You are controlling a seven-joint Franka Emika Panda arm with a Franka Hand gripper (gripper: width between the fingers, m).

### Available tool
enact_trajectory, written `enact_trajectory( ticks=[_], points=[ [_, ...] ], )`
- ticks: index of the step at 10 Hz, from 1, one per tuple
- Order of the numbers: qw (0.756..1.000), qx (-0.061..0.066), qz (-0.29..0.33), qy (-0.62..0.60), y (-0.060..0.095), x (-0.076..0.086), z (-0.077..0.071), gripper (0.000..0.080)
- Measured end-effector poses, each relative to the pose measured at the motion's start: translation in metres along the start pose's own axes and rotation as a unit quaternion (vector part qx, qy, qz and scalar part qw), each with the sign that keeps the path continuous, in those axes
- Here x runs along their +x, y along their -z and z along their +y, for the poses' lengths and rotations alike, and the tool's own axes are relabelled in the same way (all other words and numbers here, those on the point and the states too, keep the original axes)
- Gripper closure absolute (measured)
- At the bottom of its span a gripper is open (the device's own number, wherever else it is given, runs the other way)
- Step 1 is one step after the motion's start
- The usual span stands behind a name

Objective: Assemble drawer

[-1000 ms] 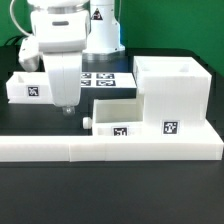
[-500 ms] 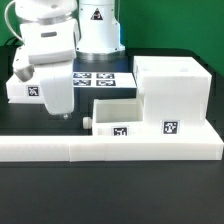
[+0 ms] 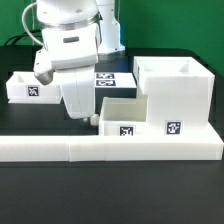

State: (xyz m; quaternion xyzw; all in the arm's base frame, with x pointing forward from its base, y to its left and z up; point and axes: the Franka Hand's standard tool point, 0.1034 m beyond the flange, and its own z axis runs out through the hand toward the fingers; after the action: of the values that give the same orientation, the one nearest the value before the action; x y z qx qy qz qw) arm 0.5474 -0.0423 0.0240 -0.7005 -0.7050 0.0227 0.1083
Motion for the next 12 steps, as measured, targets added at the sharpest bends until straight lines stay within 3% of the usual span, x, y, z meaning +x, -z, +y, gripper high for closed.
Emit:
enact_trajectory(
  ticks=[5,8,9,11,12],
  points=[
    [0.999,0.004,-0.014,-0.044,-0.0003,0.0028,-0.0001,0.0151],
    [1.0,0.006,-0.021,-0.002,0.0,0.0002,0.0025,0.0151],
    [0.999,0.014,-0.031,0.007,0.0008,-0.0003,0.0039,0.0151],
    [0.997,0.049,-0.056,-0.036,0.0051,0.0045,0.0057,0.0151],
    [0.996,0.05,-0.058,-0.054,0.0061,0.0062,0.0083,0.0151]
  ],
)
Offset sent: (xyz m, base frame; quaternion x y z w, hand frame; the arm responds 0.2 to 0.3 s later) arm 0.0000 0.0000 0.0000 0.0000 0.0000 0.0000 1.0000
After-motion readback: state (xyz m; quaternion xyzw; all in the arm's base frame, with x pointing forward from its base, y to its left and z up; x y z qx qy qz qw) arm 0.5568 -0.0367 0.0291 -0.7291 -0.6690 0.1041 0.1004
